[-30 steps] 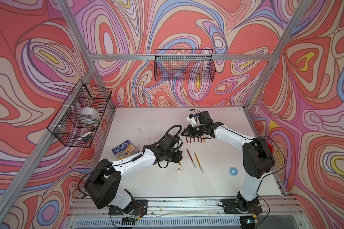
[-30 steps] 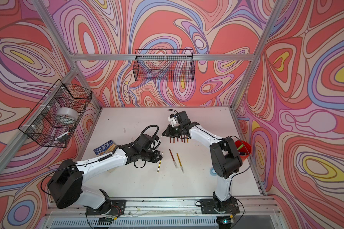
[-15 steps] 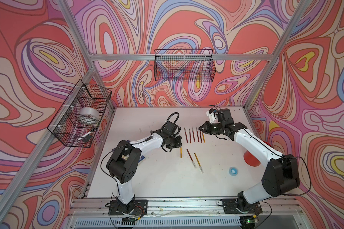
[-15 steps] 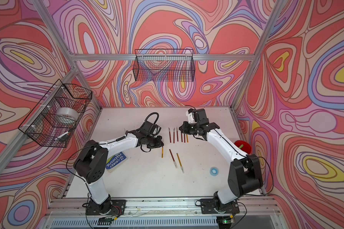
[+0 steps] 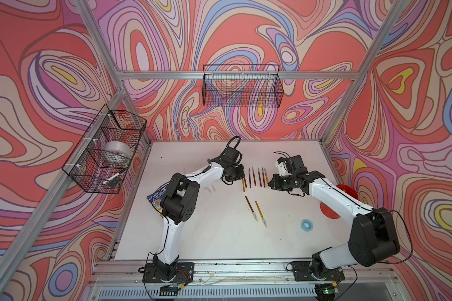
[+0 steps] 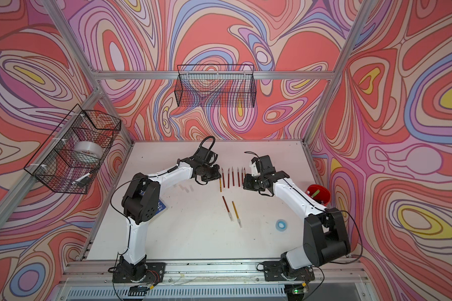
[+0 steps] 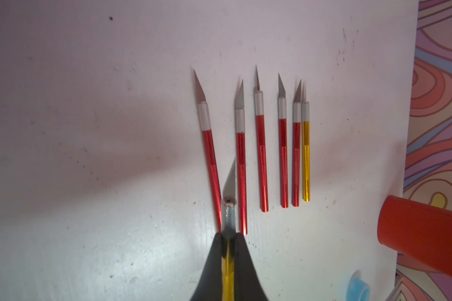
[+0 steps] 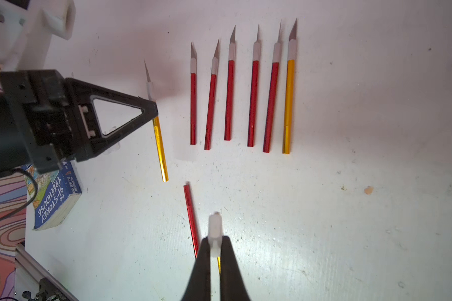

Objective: Remove protective caps from carving knives
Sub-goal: Place the carving knife at the center of the board.

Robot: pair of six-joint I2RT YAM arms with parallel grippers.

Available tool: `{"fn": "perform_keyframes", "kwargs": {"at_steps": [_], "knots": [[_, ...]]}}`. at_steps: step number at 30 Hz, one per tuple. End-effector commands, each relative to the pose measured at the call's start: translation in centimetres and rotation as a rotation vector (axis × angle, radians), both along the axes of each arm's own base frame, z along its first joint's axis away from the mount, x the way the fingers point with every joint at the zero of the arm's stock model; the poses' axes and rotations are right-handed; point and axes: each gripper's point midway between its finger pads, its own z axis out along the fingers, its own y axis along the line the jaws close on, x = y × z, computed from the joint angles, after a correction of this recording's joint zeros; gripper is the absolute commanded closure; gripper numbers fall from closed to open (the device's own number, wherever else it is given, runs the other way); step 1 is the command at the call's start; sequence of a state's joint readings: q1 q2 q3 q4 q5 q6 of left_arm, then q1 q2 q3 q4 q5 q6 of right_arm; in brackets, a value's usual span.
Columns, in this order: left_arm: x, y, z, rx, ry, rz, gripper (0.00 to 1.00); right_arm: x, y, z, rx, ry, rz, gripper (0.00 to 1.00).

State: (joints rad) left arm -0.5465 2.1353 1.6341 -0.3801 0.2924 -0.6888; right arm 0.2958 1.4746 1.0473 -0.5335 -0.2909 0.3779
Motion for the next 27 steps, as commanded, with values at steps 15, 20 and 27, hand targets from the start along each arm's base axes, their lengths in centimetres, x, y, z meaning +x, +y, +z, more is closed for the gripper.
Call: {"fn": "perform_keyframes", "kwargs": {"at_steps": [15, 20, 27], "knots": [[3.0, 2.8, -4.1, 0.201, 0.078, 0.109, 0.78, -0.7, -0.4, -0.4, -0.020, -0.020, 0.004, 1.00], [3.0, 3.2, -4.6, 0.212, 0.086, 0.120, 0.50, -0.8, -0.4, -0.4, -0.015, -0.019, 0.004, 1.00], [2.9, 3.3, -4.1, 0.203, 0.082, 0.121, 0.49, -1.0, -0.2, 0.0, 0.001, -0.023, 0.006, 1.00]]}}
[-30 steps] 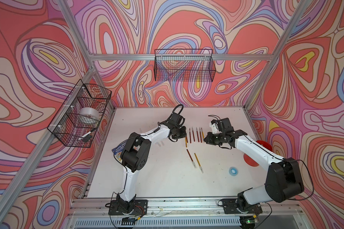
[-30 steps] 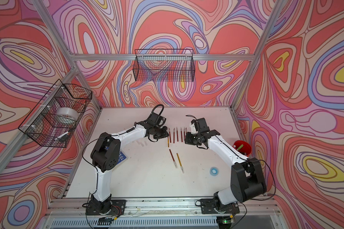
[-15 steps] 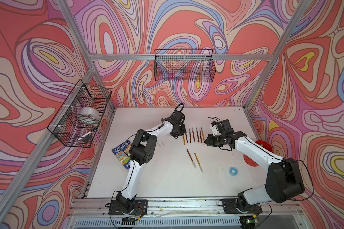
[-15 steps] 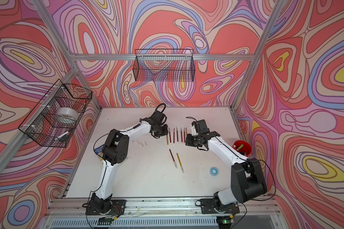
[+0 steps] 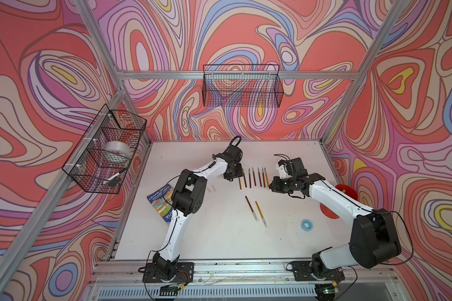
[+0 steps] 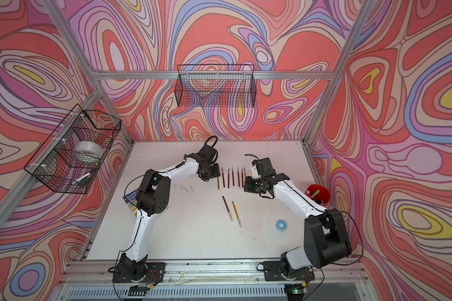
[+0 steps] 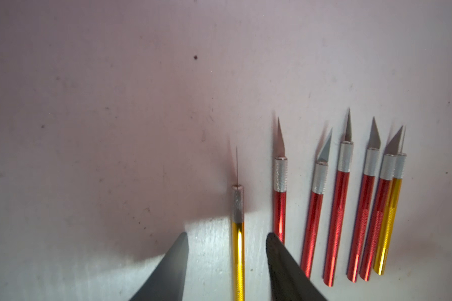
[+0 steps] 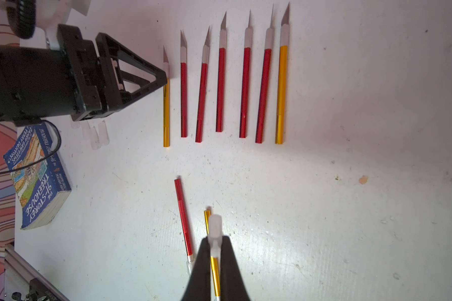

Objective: Remove protective caps from carving knives
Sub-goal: Place the carving knife at the center of the board.

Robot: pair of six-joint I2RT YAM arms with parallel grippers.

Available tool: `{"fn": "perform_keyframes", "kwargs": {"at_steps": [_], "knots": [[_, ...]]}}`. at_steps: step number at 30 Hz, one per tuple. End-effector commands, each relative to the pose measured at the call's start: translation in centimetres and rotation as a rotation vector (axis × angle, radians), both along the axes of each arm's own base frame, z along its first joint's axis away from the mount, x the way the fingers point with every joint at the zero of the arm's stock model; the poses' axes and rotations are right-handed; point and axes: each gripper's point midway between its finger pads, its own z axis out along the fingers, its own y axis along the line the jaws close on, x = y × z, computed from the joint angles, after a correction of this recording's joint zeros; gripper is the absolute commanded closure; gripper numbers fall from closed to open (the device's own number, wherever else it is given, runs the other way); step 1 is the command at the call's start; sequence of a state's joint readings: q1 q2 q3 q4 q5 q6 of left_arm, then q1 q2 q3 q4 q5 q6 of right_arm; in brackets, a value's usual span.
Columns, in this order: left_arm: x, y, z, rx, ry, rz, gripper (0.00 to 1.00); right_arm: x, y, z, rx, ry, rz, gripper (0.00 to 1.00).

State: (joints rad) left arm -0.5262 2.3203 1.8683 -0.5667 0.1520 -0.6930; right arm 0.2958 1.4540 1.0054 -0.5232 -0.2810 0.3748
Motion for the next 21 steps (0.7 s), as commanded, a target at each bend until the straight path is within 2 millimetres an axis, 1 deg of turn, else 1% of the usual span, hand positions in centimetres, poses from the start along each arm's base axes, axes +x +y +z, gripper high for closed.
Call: {"fn": "perform_keyframes", "kwargs": {"at_steps": [1, 4, 6, 7, 9, 12, 13, 15, 18, 19, 21], "knots": [[-0.3, 1.1, 0.2, 0.028, 0.016, 0.028, 0.48, -0.4, 0.3, 0.9, 0.020, -0.029, 0.013, 1.00], [-0.8, 2.0, 3.1, 0.032, -0.036, 0.037, 0.47, -0.8, 1.0, 1.0, 0.032, -0.025, 0.028, 1.00], [-1.5, 3.2, 5.9, 0.041, -0.095, 0.055, 0.45, -1.4, 2.2, 0.8, 0.002, -0.024, 0.060, 1.00], [-2.0, 4.0, 7.0, 0.047, -0.119, 0.066, 0.44, -1.7, 3.0, 0.7, -0.013, -0.023, 0.079, 1.00], [-3.2, 6.1, 9.7, 0.062, -0.183, 0.102, 0.43, -2.4, 5.2, 0.2, -0.031, -0.017, 0.129, 1.00], [-5.4, 9.8, 12.4, 0.090, -0.239, 0.167, 0.42, -3.0, 8.5, -1.1, -0.039, 0.002, 0.196, 1.00], [-6.1, 10.9, 12.9, 0.097, -0.251, 0.185, 0.42, -3.1, 9.5, -1.5, -0.048, 0.007, 0.214, 1.00], [-7.8, 13.4, 13.5, 0.117, -0.266, 0.224, 0.42, -3.2, 12.3, -2.4, -0.051, 0.014, 0.265, 1.00], [-10.6, 16.2, 13.3, 0.131, -0.264, 0.273, 0.41, -3.3, 16.4, -4.3, -0.057, 0.039, 0.336, 1.00], [-11.3, 16.9, 13.2, 0.131, -0.265, 0.286, 0.41, -3.3, 17.4, -5.3, -0.069, 0.054, 0.353, 1.00], [-13.1, 18.6, 13.1, 0.136, -0.268, 0.315, 0.41, -3.0, 19.6, -6.5, -0.070, 0.070, 0.388, 1.00]]}}
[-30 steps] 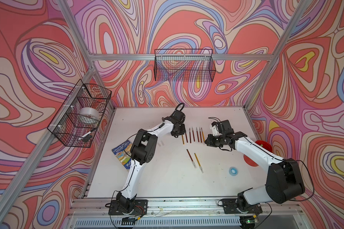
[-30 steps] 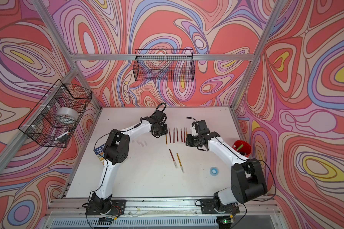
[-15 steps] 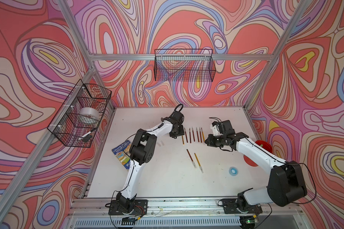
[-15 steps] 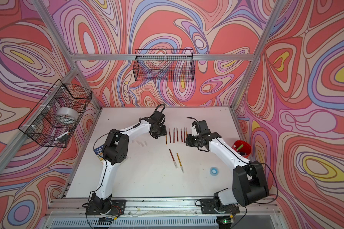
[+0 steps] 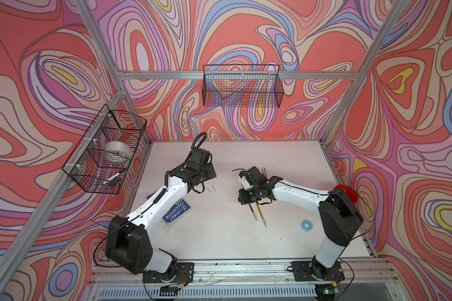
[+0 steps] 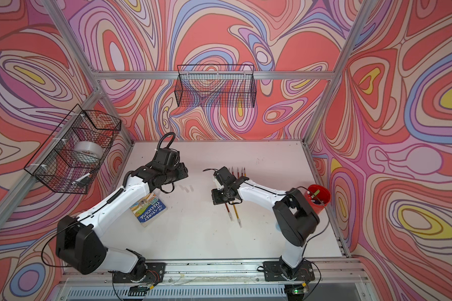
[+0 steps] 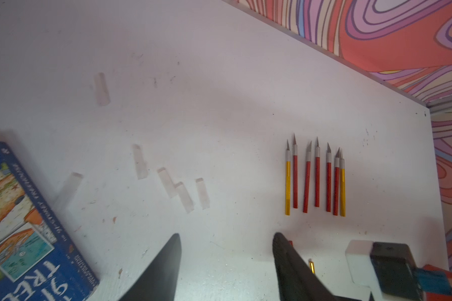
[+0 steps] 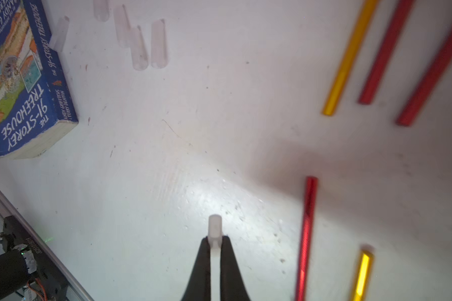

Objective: Remove protective caps from carving knives
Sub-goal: Place the carving knife at the center of the board, then place the protective sleeve at the center of the board.

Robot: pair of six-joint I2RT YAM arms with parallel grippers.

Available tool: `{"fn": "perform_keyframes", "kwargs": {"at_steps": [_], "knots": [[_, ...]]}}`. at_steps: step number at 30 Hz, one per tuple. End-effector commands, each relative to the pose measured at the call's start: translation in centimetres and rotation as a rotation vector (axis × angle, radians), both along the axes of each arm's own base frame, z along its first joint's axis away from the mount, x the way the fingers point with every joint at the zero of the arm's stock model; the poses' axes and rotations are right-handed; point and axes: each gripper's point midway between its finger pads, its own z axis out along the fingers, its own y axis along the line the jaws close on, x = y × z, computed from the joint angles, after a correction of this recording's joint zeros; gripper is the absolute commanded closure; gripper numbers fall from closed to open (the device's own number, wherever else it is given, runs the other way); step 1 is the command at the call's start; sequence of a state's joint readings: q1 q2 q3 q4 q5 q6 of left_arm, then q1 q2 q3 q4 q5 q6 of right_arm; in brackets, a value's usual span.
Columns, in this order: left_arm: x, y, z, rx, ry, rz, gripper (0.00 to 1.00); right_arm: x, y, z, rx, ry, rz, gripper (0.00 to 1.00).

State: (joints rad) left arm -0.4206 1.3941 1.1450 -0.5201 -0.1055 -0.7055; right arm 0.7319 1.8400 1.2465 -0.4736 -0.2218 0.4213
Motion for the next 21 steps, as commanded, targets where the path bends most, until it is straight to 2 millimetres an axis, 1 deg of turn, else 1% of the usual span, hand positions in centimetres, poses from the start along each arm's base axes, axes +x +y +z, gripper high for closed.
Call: {"fn": "perform_keyframes", "kwargs": {"at_steps": [1, 3, 6, 10, 13, 14, 15, 18, 19, 21], "knots": [[-2.9, 3.1, -2.1, 0.053, 0.050, 0.080, 0.41, 0.9, 3.3, -1.2, 0.010, -0.006, 0.029, 1.00], [-4.5, 4.6, -2.0, 0.067, 0.045, 0.107, 0.41, 1.5, 5.0, -1.8, 0.021, 0.001, 0.046, 0.99], [-6.3, 6.1, -1.8, 0.075, 0.035, 0.129, 0.40, 2.3, 7.1, -2.5, 0.029, 0.008, 0.065, 0.93], [-7.9, 7.3, -1.8, 0.087, 0.033, 0.148, 0.38, 2.7, 9.2, -3.5, 0.026, 0.028, 0.099, 0.76], [-8.6, 7.5, -2.2, 0.087, 0.038, 0.144, 0.37, 2.8, 10.0, -3.3, 0.036, 0.025, 0.107, 0.66], [-8.8, 7.5, -2.4, 0.083, 0.040, 0.138, 0.36, 3.0, 9.9, -3.1, 0.034, 0.017, 0.102, 0.63], [-8.9, 7.4, -2.7, 0.081, 0.047, 0.133, 0.35, 3.0, 9.7, -2.7, 0.030, 0.007, 0.102, 0.63], [-8.9, 6.7, -3.4, 0.061, 0.060, 0.102, 0.34, 3.0, 8.5, -1.2, 0.002, -0.034, 0.090, 0.63], [-8.7, 6.4, -3.7, 0.050, 0.064, 0.087, 0.35, 2.8, 7.8, -0.5, -0.012, -0.051, 0.085, 0.65], [-8.3, 5.6, -4.2, 0.032, 0.073, 0.059, 0.40, 2.3, 6.0, 0.6, -0.049, -0.080, 0.069, 0.67]]}}
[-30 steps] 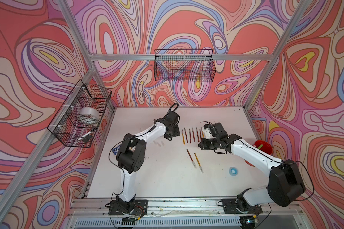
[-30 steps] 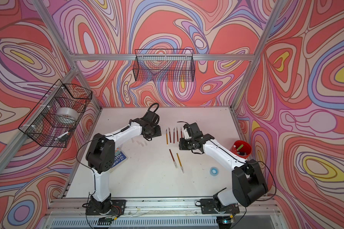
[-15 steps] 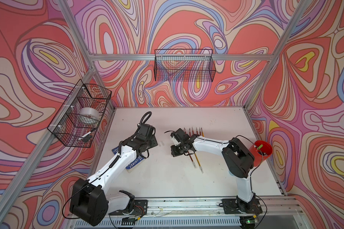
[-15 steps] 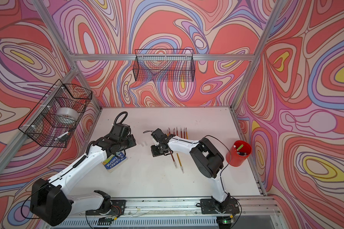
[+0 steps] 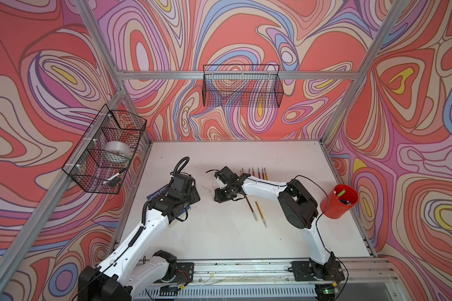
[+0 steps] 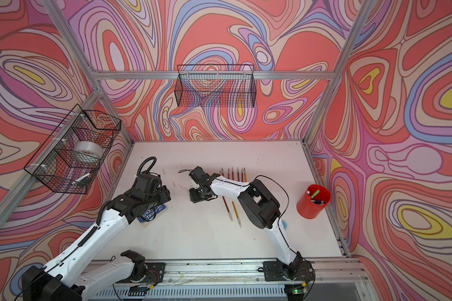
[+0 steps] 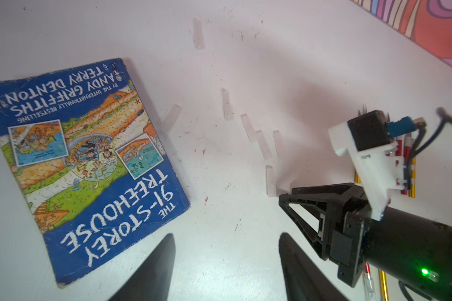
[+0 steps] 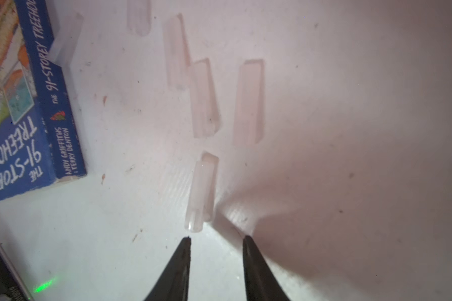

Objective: Remove protective caps from carving knives
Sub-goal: Place the protective sleeve at the center of the board.

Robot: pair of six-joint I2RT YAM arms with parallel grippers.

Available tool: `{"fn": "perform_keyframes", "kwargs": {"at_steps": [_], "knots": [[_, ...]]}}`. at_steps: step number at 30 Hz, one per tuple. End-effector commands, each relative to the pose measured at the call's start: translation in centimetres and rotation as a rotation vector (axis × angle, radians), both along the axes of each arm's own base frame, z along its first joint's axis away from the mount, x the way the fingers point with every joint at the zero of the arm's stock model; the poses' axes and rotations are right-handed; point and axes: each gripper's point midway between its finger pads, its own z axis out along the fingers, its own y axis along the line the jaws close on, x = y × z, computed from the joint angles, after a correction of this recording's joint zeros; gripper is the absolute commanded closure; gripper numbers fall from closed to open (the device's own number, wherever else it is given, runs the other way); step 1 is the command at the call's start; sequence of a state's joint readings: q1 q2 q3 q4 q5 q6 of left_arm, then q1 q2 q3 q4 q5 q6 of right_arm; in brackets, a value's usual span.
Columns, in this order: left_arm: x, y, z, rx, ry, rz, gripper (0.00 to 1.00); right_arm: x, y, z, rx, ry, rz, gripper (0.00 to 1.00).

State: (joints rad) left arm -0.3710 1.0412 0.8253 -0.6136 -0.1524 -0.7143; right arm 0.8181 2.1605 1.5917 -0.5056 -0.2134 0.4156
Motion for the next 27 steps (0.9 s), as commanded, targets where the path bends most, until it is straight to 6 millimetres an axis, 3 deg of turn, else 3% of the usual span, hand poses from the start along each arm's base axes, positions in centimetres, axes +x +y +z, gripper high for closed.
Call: {"fn": "perform_keyframes", "kwargs": {"at_steps": [1, 7, 11, 18, 27], "knots": [[0.3, -1.0, -1.2, -0.032, 0.035, -0.040, 0.43, -0.7, -3.3, 4.0, -0.062, -0.093, -0.029, 0.68], [2.0, -3.6, -2.2, -0.119, 0.045, -0.106, 0.46, -3.2, -11.5, 5.0, -0.279, -0.163, -0.111, 0.73], [3.0, -4.8, -3.0, -0.097, 0.072, -0.132, 0.47, -5.3, -14.2, 5.6, -0.314, -0.144, -0.132, 0.70], [4.3, -7.7, -4.1, -0.112, 0.100, -0.200, 0.41, -7.3, -16.9, 3.2, -0.396, -0.098, -0.131, 0.67], [4.5, -9.4, -5.1, -0.131, 0.135, -0.231, 0.41, -6.5, -16.3, 0.2, -0.429, -0.096, -0.103, 0.70]]}}
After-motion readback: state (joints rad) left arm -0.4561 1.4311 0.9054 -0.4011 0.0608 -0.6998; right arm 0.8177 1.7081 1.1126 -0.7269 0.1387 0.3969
